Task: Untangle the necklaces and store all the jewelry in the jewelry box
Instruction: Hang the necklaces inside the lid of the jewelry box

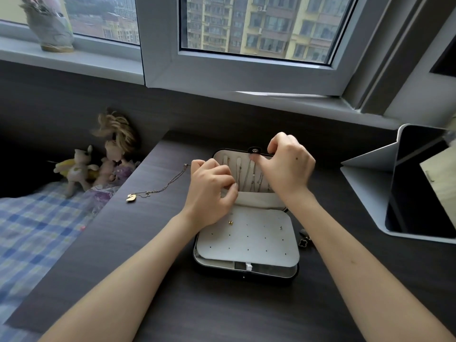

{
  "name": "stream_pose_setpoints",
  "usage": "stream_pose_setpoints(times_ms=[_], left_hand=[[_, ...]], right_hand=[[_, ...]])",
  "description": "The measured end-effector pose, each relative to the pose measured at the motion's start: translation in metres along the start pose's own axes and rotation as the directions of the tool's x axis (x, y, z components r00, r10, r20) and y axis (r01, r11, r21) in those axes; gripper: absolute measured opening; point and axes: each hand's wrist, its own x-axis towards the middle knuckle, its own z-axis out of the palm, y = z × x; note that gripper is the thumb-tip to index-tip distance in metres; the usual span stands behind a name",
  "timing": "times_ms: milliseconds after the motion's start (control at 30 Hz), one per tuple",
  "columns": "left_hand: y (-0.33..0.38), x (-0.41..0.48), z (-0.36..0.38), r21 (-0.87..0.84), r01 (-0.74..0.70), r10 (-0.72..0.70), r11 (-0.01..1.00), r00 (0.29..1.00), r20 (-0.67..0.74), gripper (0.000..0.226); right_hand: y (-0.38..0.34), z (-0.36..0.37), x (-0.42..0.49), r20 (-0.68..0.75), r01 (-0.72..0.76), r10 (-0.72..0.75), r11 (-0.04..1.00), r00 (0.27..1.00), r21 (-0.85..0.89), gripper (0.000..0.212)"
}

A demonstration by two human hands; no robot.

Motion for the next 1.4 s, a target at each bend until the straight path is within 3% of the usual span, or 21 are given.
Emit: stream_pose_setpoints(times_ms=[167,267,367,533,667,900,1000,1100,1233,1333,1400], left_hand=[[0.0,0.0,0.0,-0.004,0.01,-0.01,1.0,1.0,0.01,0.031],[0.0,0.0,0.0,0.0,0.009,-0.009,1.0,1.0,0.017,0.031],[0.0,0.0,-0.001,0.009,0.015,-0.015,1.0,1.0,0.021,0.032],[0.0,0.0,0.0,0.007,0.027,-0.027,1.0,0.999,0.036,0.032],[0.0,0.0,0.0,0.008,0.025,-0.025,1.0,0.999,0.042,0.033],[-0.002,0.0,0.001,0.002,0.037,-0.037,0.999,0.995,0.09,0.033],[-0.004,0.003,0.003,-0.005,0.069,-0.067,0.998,0.984,0.163,0.036],[-0.005,0.007,0.005,0.043,0.13,-0.137,0.99,0.946,0.293,0.038],[-0.005,0.011,0.002,0.201,0.127,-0.2,0.971,0.895,0.4,0.039],[-0.014,0.011,-0.02,0.179,0.267,-0.311,0.947,0.903,0.297,0.032],[-0.031,0.006,-0.043,0.277,0.338,-0.396,0.899,0.898,0.189,0.032]], right_hand=[[0.013,-0.004,0.005,0.146,-0.041,0.028,0.995,0.989,0.09,0.044],[0.021,0.0,0.005,0.368,-0.142,0.047,0.961,0.929,0.237,0.045],[0.022,0.001,0.002,0.434,-0.161,0.037,0.954,0.9,0.254,0.044],[0.023,0.0,0.001,0.438,-0.086,0.002,0.981,0.899,0.172,0.053],[0.021,0.002,0.001,0.434,-0.131,0.041,0.975,0.9,0.178,0.058],[0.018,0.009,-0.003,0.392,-0.042,0.035,0.999,0.919,0.008,0.064],[0.015,0.006,-0.005,0.285,0.081,-0.057,0.994,0.957,-0.071,0.062],[0.006,0.003,-0.013,0.106,0.191,-0.187,0.981,0.977,-0.021,0.049],[-0.007,-0.001,-0.026,0.085,0.269,-0.273,0.961,0.958,0.058,0.035],[-0.017,-0.005,-0.033,0.126,0.287,-0.303,0.949,0.945,0.13,0.031],[-0.023,-0.007,-0.037,0.141,0.288,-0.312,0.943,0.94,0.163,0.026]])
